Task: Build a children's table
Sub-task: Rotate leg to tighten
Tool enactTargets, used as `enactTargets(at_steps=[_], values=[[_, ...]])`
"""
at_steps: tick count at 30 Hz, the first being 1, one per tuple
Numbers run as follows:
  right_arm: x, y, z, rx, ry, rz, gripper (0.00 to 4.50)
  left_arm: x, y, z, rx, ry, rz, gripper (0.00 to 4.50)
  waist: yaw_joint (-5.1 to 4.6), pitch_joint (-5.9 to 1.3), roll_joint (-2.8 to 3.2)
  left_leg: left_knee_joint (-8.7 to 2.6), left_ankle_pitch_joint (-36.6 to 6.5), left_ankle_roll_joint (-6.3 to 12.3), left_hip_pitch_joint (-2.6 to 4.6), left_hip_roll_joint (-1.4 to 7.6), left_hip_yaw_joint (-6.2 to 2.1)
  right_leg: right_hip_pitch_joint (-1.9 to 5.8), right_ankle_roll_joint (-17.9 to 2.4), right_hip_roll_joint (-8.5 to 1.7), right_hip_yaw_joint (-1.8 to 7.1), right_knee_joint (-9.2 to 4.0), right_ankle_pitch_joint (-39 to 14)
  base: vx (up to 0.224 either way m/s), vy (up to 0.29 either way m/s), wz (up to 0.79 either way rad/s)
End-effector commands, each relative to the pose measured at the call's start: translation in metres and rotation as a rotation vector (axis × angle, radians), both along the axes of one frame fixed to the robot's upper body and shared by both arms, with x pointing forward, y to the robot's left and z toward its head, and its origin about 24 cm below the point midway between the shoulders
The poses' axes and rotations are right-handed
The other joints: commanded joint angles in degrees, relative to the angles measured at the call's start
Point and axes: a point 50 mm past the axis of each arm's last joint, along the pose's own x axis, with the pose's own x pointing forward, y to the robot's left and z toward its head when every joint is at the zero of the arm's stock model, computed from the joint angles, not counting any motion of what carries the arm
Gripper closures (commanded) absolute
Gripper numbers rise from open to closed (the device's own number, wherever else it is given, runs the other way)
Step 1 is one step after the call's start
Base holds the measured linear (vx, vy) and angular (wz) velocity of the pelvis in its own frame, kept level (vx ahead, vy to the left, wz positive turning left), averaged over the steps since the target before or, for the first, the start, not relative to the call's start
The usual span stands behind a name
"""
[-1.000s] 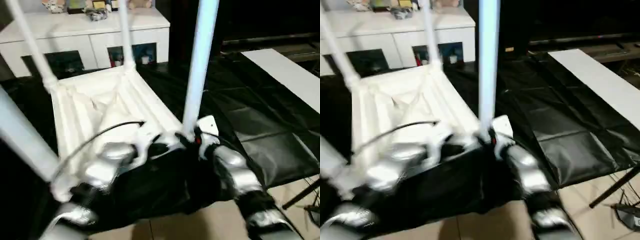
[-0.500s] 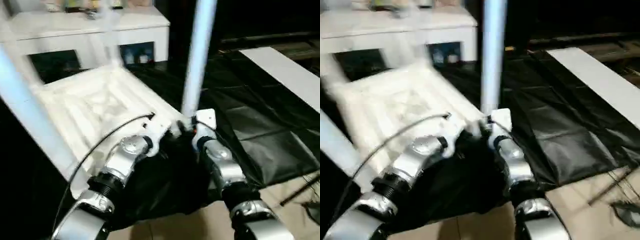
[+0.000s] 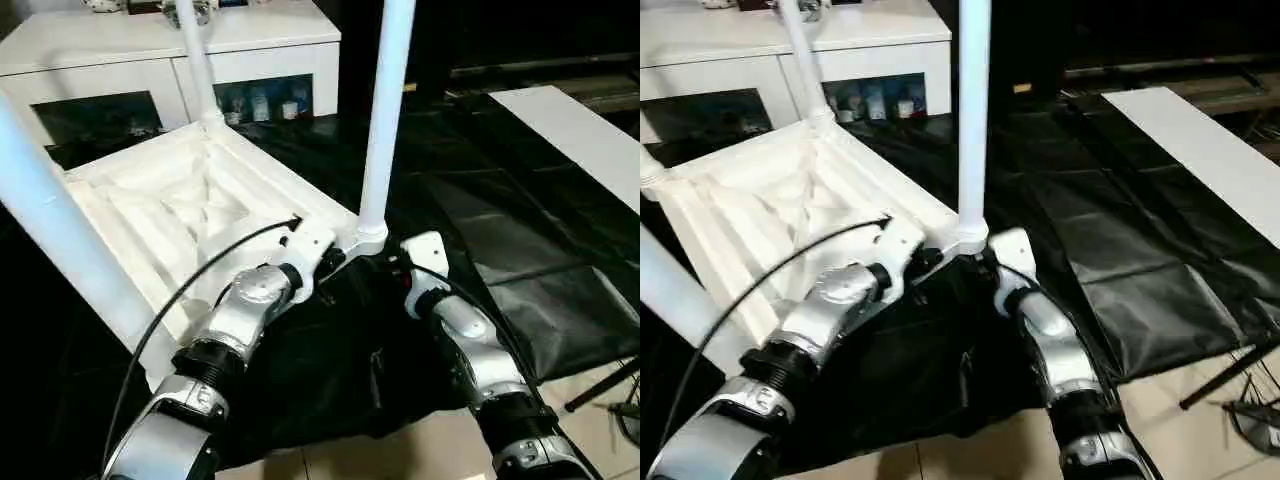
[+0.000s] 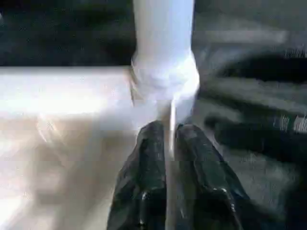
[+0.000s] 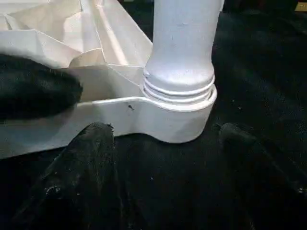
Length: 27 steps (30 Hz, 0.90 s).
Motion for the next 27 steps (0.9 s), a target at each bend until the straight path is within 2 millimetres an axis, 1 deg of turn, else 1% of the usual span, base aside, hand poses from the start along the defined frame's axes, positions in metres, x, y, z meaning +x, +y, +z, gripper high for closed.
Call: enactTargets(at_steps=[1, 3, 4, 5, 6, 7, 9, 10, 11, 12, 13, 14, 15, 16, 17, 18, 20, 21, 22, 23, 24, 25, 26, 27], values=[[0.000, 0.002, 0.007, -0.004, -0.021, 0.016, 0.66, 0.003, 0.007, 0.014, -0.043, -0.041, 0.021, 3.59, 0.19, -3.69, -0.38, -4.29, -11.3, 5.04, 0.33, 2.79, -0.76, 3.57, -14.3, -2.98, 2.04, -3.20, -10.8, 0.000, 0.000, 0.00], [0.000, 0.003, 0.007, -0.009, -0.015, 0.032, 0.66, 0.001, 0.012, 0.017, -0.039, -0.058, 0.024, 3.51, 0.20, -3.66, -0.35, -4.32, -10.9, 4.96, 0.34, 2.82, -0.74, 3.50, -14.3, -2.95, 2.06, -3.12, -10.3, 0.000, 0.000, 0.00], [0.001, 0.005, 0.006, -0.020, -0.004, 0.053, 0.66, -0.004, 0.015, 0.018, -0.041, -0.050, -0.001, 3.42, 0.22, -3.73, -0.20, -4.29, -10.4, 4.95, 0.23, 2.86, -0.85, 3.64, -14.4, -3.05, 2.06, -2.94, -9.7, 0.000, 0.000, 0.00], [0.001, 0.005, 0.006, -0.020, -0.004, 0.053, 0.66, -0.004, 0.015, 0.018, -0.041, -0.050, -0.001, 3.28, 0.15, -3.72, -0.21, -4.22, -9.6, 5.19, 0.16, 2.82, -0.77, 3.59, -14.8, -2.97, 2.08, -2.80, -8.6, 0.000, 0.000, 0.00], [0.002, 0.007, 0.002, -0.057, 0.029, 0.085, 0.66, -0.017, 0.018, 0.016, -0.031, -0.013, -0.087, 3.17, 0.15, -3.73, -0.18, -4.16, -9.6, 5.27, 0.32, 2.78, -0.65, 3.42, -14.9, -2.85, 2.09, -2.89, -8.5, 0.000, 0.000, 0.00], [0.004, 0.007, 0.000, -0.081, 0.049, 0.104, 0.66, -0.027, 0.019, 0.014, -0.013, 0.014, -0.150, 3.17, 0.10, -3.78, -0.11, -4.26, -8.7, 5.28, 0.01, 2.97, -0.88, 3.74, -15.5, -3.08, 2.06, -2.50, -7.6, 0.000, 0.000, 0.00], [0.008, 0.010, -0.004, -0.114, 0.087, 0.135, 0.66, -0.049, 0.019, 0.008, 0.015, 0.071, -0.272, 3.17, -0.05, -3.74, 0.19, -4.23, -9.9, 4.60, 0.59, 3.10, -0.55, 3.19, -16.3, -2.92, 2.15, -2.54, -8.8, 0.000, 0.000, 0.00], [0.010, 0.010, -0.004, -0.118, 0.091, 0.138, 0.66, -0.054, 0.019, 0.007, 0.016, 0.085, -0.291, 3.17, -0.14, -3.60, 0.28, -4.26, -10.5, 4.25, 0.56, 3.14, -0.54, 3.08, -16.4, -2.87, 2.20, -2.51, -9.2, 0.000, 0.000, 0.00], [0.013, 0.011, -0.004, -0.123, 0.098, 0.134, 0.66, -0.061, 0.020, 0.005, 0.017, 0.101, -0.308, 3.17, -0.22, -3.41, 0.20, -4.42, -11.9, 3.63, 0.49, 2.98, -0.45, 3.09, -16.0, -2.73, 2.21, -2.76, -10.6, 0.000, 0.000, 0.00], [0.015, 0.011, -0.003, -0.125, 0.102, 0.130, 0.66, -0.065, 0.020, 0.004, 0.016, 0.111, -0.315, 3.17, -0.14, -3.50, 0.31, -4.42, -12.3, 3.18, 0.69, 3.08, -0.54, 3.12, -15.9, -2.82, 2.23, -2.66, -10.8, 0.000, 0.000, 0.00], [0.018, 0.012, -0.002, -0.129, 0.102, 0.121, 0.66, -0.069, 0.021, 0.003, 0.014, 0.117, -0.311, 3.17, -0.11, -3.34, 0.35, -4.51, -13.3, 2.62, 0.79, 3.06, -0.45, 2.94, -15.7, -2.70, 2.28, -2.82, -11.5, 0.000, 0.000, 0.00], [0.026, 0.013, 0.001, -0.132, 0.100, 0.104, 0.66, -0.076, 0.022, 0.001, 0.002, 0.126, -0.289, 3.17, -0.11, -3.35, 0.34, -4.57, -13.7, 1.95, 0.75, 3.07, -0.54, 3.07, -15.5, -2.79, 2.29, -2.71, -11.8, 0.000, 0.000, 0.00], [0.026, 0.013, 0.001, -0.132, 0.100, 0.104, 0.66, -0.076, 0.022, 0.001, 0.002, 0.126, -0.289, 3.17, -0.28, -3.15, 0.29, -4.78, -14.6, 1.42, 0.52, 3.05, -0.61, 3.22, -15.3, -2.81, 2.23, -2.89, -12.9, 0.000, 0.000, 0.00], [0.035, 0.016, 0.008, -0.138, 0.082, 0.082, 0.66, -0.085, 0.024, 0.002, -0.025, 0.129, -0.274, 3.17, -0.32, -3.10, -0.32, -4.75, -14.9, 1.42, 0.45, 2.98, -0.49, 3.26, -14.7, -2.84, 2.24, -3.08, -13.8, 0.000, 0.000, 0.00], [0.037, 0.017, 0.010, -0.139, 0.074, 0.076, 0.66, -0.089, 0.025, 0.003, -0.034, 0.130, -0.275, 3.17, -0.49, -3.15, -0.04, -4.79, -15.0, 1.13, 0.42, 3.04, -0.67, 3.34, -14.8, -3.05, 2.29, -2.85, -14.7, 0.000, 0.000, 0.00], [0.040, 0.019, 0.013, -0.124, 0.071, 0.070, 0.66, -0.092, 0.026, 0.003, -0.043, 0.132, -0.279, 3.17, -0.62, -3.13, -0.11, -4.75, -14.9, 1.10, 0.18, 2.98, -0.71, 3.43, -14.5, -3.13, 2.25, -2.87, -15.3, 0.000, 0.000, 0.00], [0.045, 0.019, 0.018, -0.113, 0.059, 0.036, 0.66, -0.102, 0.029, 0.004, -0.068, 0.134, -0.302, 3.17, -0.57, -3.09, 0.10, -4.62, -15.4, 1.31, 0.73, 2.84, -0.44, 2.87, -13.7, -2.75, 2.31, -3.19, -16.4, 0.000, 0.000, 0.00], [0.049, 0.019, 0.021, -0.104, 0.053, 0.005, 0.66, -0.108, 0.033, 0.004, -0.079, 0.137, -0.315, 3.17, -0.65, -3.09, 0.12, -4.62, -15.4, 1.28, 0.66, 2.82, -0.46, 2.84, -13.7, -2.73, 2.30, -3.05, -16.3, 0.000, 0.000, 0.00], [0.053, 0.017, 0.025, -0.088, 0.049, -0.037, 0.66, -0.113, 0.038, 0.002, -0.087, 0.141, -0.318, 3.17, -0.71, -3.14, -0.01, -4.63, -15.0, 1.27, 0.46, 2.79, -0.55, 3.02, -13.7, -2.84, 2.30, -2.90, -16.1, 0.000, 0.000, 0.00], [0.053, 0.017, 0.025, -0.088, 0.049, -0.037, 0.66, -0.113, 0.038, 0.002, -0.087, 0.141, -0.318, 3.17, -0.76, -3.07, 0.15, -4.64, -15.5, 1.30, 0.73, 2.80, -0.46, 2.71, -13.6, -2.59, 2.24, -3.00, -16.3, 0.000, 0.000, 0.00], [0.056, 0.014, 0.028, -0.079, 0.041, -0.082, 0.66, -0.116, 0.042, 0.002, -0.094, 0.139, -0.315, 3.17, -0.75, -2.98, 0.06, -4.66, -15.8, 1.33, 0.81, 2.75, -0.38, 2.65, -13.4, -2.47, 2.24, -3.12, -16.5, 0.000, 0.000, 0.00], [0.060, 0.010, 0.031, -0.074, 0.023, -0.141, 0.66, -0.119, 0.047, 0.003, -0.101, 0.129, -0.311, 3.17, -0.66, -3.07, 0.21, -4.67, -15.8, 1.06, 0.84, 2.74, -0.42, 2.66, -13.4, -2.59, 2.25, -2.94, -16.4, 0.000, 0.000, 0.00], [0.062, 0.006, 0.033, -0.077, 0.017, -0.177, 0.66, -0.121, 0.049, 0.004, -0.112, 0.123, -0.305, 3.17, -0.65, -3.06, 0.34, -4.68, -16.1, 0.73, 1.02, 2.74, -0.35, 2.50, -13.1, -2.47, 2.19, -3.01, -16.4, 0.000, 0.000, 0.00], [0.064, 0.001, 0.035, -0.075, 0.009, -0.226, 0.66, -0.123, 0.054, 0.005, -0.139, 0.104, -0.294, 3.17, -0.75, -3.07, 0.34, -4.66, -16.5, 0.58, 0.99, 2.66, -0.36, 2.50, -13.2, -2.38, 2.16, -2.92, -16.2, 0.000, 0.000, 0.00]])
